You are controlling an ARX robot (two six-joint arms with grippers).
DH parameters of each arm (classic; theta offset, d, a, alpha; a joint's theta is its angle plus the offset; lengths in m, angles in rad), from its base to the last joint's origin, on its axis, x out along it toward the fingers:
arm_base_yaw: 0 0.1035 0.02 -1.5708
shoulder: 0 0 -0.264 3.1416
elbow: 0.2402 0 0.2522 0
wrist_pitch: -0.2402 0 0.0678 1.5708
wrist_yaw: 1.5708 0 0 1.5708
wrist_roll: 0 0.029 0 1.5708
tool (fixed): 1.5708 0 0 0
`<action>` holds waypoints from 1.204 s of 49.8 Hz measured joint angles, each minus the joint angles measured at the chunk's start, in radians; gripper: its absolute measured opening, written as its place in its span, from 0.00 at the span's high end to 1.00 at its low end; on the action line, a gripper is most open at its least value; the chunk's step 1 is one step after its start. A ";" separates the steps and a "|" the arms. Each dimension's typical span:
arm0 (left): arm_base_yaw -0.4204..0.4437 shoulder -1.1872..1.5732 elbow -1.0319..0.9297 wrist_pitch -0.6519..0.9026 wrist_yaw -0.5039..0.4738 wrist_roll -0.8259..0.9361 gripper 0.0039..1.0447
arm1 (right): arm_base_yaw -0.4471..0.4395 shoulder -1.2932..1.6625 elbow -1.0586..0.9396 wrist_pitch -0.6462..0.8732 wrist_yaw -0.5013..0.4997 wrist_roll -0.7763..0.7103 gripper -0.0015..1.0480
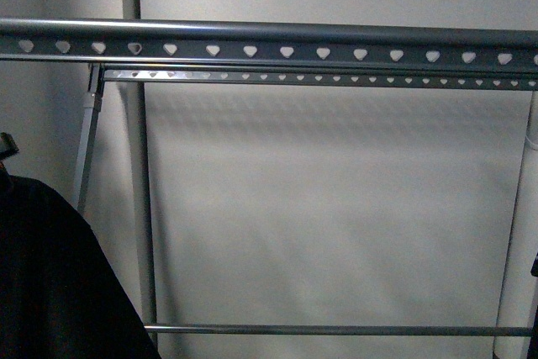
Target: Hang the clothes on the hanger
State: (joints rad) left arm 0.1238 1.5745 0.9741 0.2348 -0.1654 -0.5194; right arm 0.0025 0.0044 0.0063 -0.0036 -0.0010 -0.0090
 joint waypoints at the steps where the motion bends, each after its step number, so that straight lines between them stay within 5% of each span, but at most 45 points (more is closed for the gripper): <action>1: -0.004 -0.004 0.000 0.001 0.005 0.000 0.36 | 0.000 0.000 0.000 0.000 0.000 0.000 0.07; 22: -0.006 -0.116 -0.083 0.007 0.045 -0.002 0.98 | 0.000 0.000 0.000 0.000 0.000 0.000 0.07; 26: -0.002 -0.118 -0.087 0.006 0.045 -0.004 0.85 | 0.000 0.000 0.000 0.000 0.000 0.000 0.07; 27: -0.003 -0.124 -0.087 0.000 0.045 -0.005 0.51 | 0.000 0.000 0.000 0.000 0.000 0.000 0.07; 41: -0.045 -0.053 0.008 -0.066 -0.053 -0.062 0.04 | 0.000 0.000 0.000 0.000 0.000 0.000 0.07; 54: -0.020 0.067 0.168 -0.187 -0.195 -0.175 0.06 | 0.000 0.000 0.000 0.000 0.000 0.000 0.07; 60: -0.014 0.082 0.186 -0.224 -0.262 -0.217 0.27 | 0.000 0.000 0.000 0.000 0.000 0.000 0.07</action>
State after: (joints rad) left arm 0.1093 1.6562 1.1599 0.0105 -0.4271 -0.7364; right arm 0.0025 0.0044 0.0063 -0.0036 -0.0010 -0.0090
